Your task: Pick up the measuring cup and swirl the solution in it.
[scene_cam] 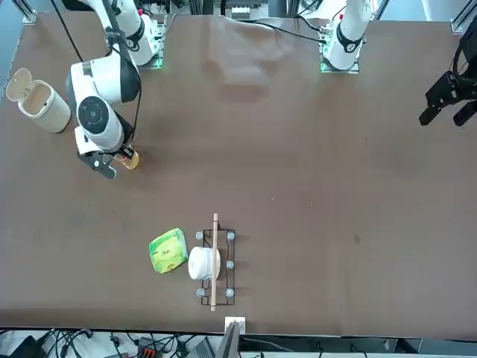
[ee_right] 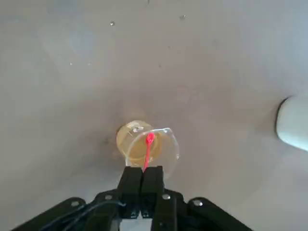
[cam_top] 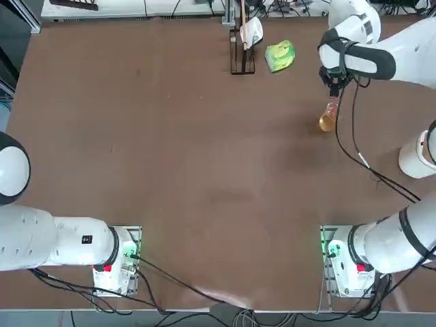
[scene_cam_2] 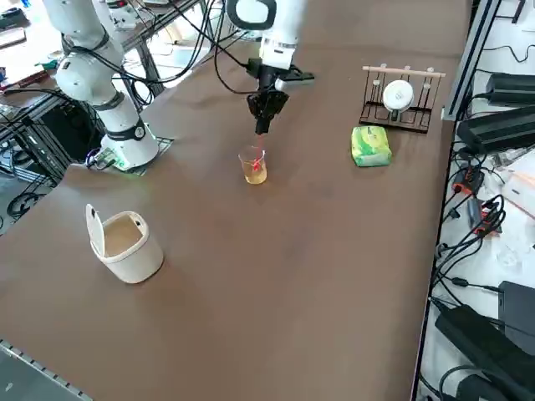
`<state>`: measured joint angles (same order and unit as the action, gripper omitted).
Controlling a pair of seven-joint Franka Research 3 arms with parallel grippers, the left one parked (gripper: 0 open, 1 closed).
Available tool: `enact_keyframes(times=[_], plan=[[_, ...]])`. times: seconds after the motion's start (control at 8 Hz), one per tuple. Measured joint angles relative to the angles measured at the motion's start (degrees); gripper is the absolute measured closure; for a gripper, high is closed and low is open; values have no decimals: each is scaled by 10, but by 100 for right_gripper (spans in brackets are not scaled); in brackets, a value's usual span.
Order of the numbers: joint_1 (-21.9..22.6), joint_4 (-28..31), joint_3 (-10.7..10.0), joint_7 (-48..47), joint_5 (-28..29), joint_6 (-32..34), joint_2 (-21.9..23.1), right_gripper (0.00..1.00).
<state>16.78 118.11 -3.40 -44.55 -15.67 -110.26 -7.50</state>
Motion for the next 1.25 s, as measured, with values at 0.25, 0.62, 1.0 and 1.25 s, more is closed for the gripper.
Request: enact_keyframes(times=[0.25,0.62,1.0,1.25], plan=[[-3,-1,-5,49,0,21,31,98],[-24,-2,-7,124,0,63,83,98],[-34,-5,-10,170,0,86,105,98],[-38,-10,-28,231,0,89,111,98]])
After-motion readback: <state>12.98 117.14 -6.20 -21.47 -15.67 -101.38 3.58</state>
